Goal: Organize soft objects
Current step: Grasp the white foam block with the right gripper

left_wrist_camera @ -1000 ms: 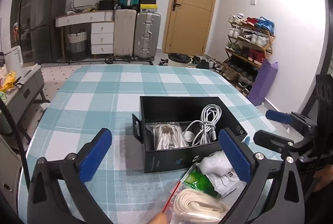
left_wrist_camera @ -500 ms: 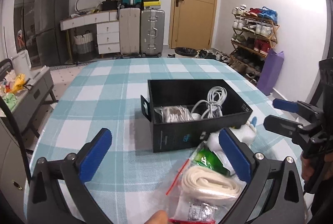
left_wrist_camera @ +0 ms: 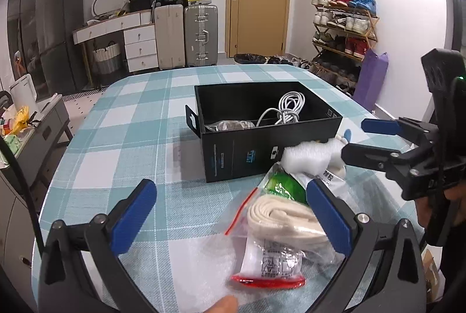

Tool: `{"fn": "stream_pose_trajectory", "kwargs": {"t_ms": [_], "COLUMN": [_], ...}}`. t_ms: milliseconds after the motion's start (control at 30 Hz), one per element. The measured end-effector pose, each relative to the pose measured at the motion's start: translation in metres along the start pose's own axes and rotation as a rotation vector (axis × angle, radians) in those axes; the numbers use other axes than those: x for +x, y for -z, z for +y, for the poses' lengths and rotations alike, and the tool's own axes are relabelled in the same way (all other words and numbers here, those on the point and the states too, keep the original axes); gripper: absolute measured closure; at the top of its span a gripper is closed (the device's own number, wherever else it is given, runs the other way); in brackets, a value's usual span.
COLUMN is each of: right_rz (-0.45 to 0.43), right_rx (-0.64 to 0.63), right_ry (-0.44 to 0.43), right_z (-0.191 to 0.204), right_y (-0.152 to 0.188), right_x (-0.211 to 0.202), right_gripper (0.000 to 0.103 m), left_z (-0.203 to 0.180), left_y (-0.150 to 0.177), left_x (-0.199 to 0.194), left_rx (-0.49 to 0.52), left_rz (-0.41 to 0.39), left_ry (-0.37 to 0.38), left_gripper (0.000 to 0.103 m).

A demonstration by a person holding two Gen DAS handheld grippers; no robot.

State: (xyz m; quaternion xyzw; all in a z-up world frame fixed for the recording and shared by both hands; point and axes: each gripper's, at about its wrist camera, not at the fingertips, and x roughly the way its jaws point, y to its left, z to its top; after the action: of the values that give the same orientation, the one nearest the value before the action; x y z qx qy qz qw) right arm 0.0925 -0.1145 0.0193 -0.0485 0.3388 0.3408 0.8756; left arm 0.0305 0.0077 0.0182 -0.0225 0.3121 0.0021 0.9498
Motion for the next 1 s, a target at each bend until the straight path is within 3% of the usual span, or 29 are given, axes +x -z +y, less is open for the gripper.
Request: {"fn": "stream_pose_trajectory", "kwargs": {"t_ms": [733,933,1000], "right_rz": [0.065,0.067,0.068], "right_rx": [0.024,0.012,0.015], "right_ry": [-0.035,-0.042,-0.048], "right_z": [0.0,0.003,0.003], "right_y": [0.007,0.007,0.007], "right_x": [0.029,0.032,0.033], "right_gripper": [0.001,0.005,0.013], "left_z": [-0.012,-0.007,-0.007], "left_y": [0.017,0.017,0.017], "left_x": [0.007,0.009,0.009], "left_rx": [0.047,0.016,0.017], "left_rz": [0.05,0.059,0.06], "left_ry": [0.078,0.093,0.09], "left_gripper": [0.0,0.0,0.0]}}
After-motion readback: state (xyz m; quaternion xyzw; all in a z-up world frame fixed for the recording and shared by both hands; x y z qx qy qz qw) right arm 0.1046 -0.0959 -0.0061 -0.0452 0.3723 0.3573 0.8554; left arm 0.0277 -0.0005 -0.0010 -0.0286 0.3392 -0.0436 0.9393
